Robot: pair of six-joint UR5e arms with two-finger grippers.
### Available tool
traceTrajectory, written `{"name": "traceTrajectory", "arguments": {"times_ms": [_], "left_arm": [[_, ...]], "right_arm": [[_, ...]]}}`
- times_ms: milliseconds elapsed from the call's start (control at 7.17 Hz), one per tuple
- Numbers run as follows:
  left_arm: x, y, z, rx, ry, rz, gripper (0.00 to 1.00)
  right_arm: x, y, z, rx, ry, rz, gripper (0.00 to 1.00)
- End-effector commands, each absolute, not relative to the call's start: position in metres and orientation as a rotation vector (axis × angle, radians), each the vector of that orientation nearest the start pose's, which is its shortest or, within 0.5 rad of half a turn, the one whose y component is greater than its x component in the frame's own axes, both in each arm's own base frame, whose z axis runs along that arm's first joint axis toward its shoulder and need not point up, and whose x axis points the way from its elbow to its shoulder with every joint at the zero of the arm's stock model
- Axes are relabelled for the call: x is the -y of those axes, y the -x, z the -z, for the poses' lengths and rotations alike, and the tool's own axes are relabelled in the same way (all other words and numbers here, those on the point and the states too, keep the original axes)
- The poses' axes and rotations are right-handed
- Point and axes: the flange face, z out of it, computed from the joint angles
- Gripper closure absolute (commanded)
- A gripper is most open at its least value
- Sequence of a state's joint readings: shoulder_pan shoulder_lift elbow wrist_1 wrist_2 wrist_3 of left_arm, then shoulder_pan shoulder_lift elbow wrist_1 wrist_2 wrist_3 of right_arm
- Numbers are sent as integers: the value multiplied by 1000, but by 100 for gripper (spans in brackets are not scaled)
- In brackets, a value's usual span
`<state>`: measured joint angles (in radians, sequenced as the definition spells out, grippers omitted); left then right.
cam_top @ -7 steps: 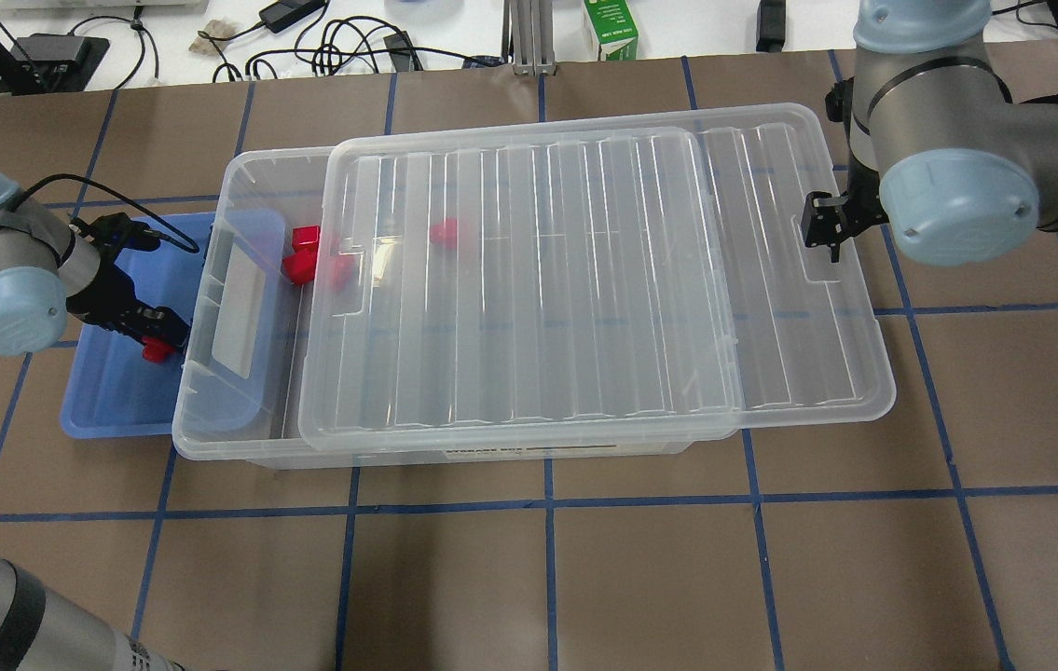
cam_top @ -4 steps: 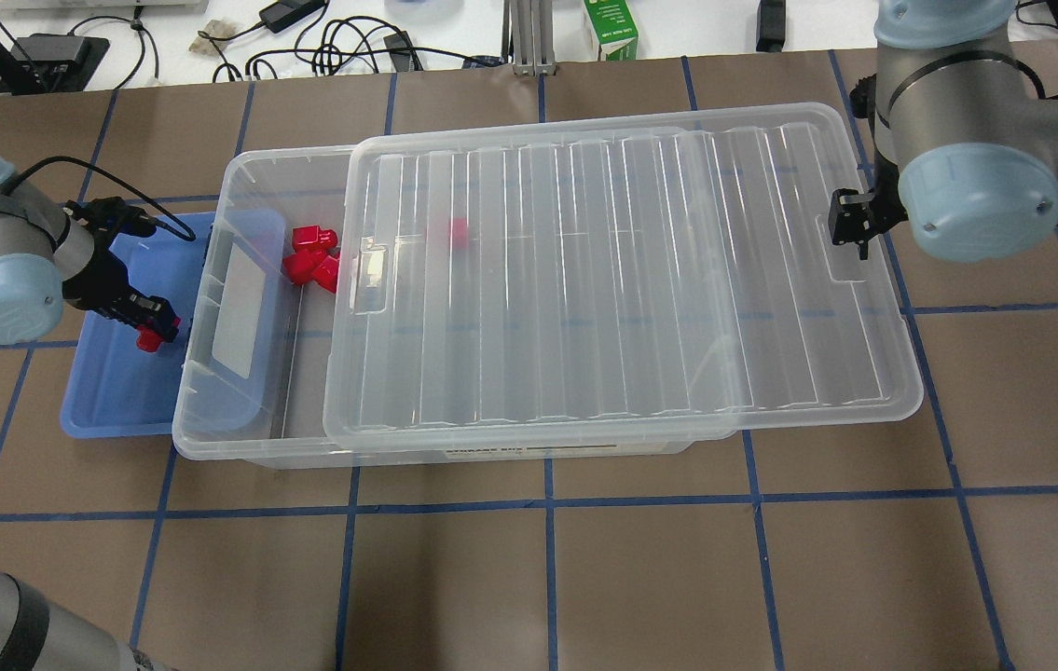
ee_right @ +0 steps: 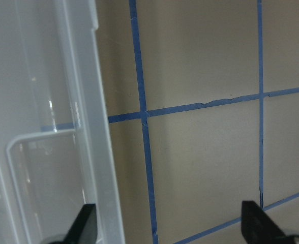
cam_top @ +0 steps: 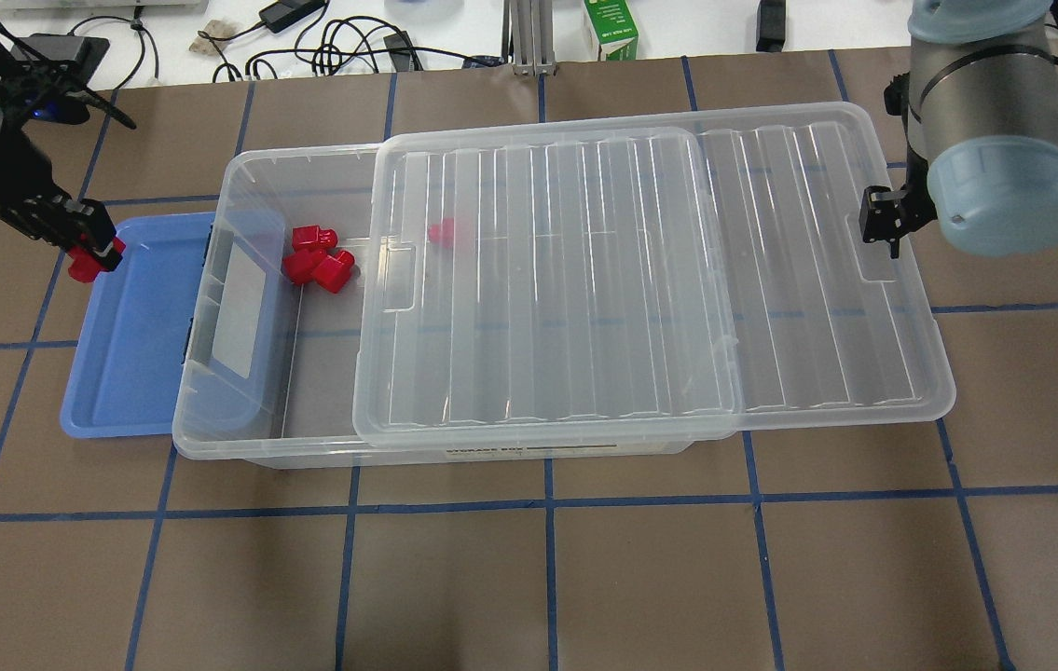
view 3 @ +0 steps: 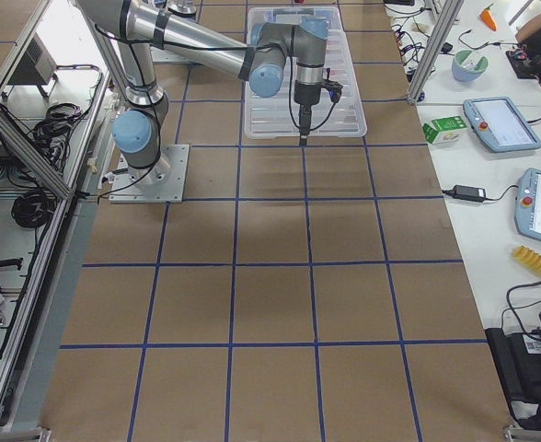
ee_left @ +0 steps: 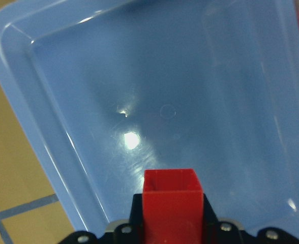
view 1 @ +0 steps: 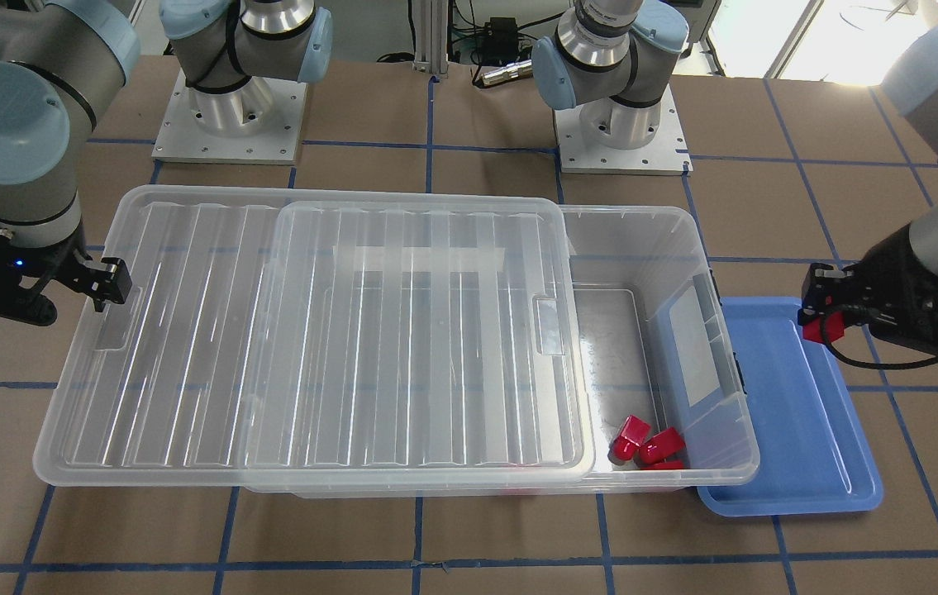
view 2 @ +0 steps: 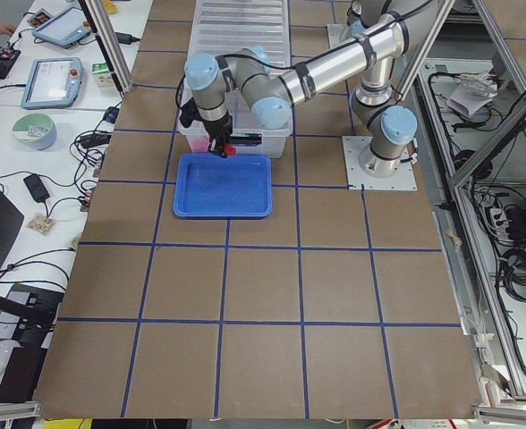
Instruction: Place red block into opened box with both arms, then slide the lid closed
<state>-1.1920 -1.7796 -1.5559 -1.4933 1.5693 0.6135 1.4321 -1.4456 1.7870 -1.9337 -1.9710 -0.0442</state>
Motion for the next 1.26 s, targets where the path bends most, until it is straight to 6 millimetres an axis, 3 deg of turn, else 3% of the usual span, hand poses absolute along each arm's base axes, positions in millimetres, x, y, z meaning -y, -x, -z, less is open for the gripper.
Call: {"name": "traceTrajectory", "arguments": {"times_ms": [0,140,419,837,1116], "left_arm": [[556,40,-412,-3154,-163,-171,100],[549,73,-402,-3148,-177,-182,100],[535,97,-361,-3153,-130,-206,100],[520,98,-293,-3152,-120,-156,100],[508,90,-259,-3158,-65,-203,100]], "right_arm": [[532,-18,-364,-3542,-188,-27,0],[531,-16,-365,-3557,-195,-27,0],[531,-15,-366,-3562,-196,-26,0],[530,-8,-367,-3586,-208,-38,0],[531,-12,-384,-3575,-211,31,0]]}}
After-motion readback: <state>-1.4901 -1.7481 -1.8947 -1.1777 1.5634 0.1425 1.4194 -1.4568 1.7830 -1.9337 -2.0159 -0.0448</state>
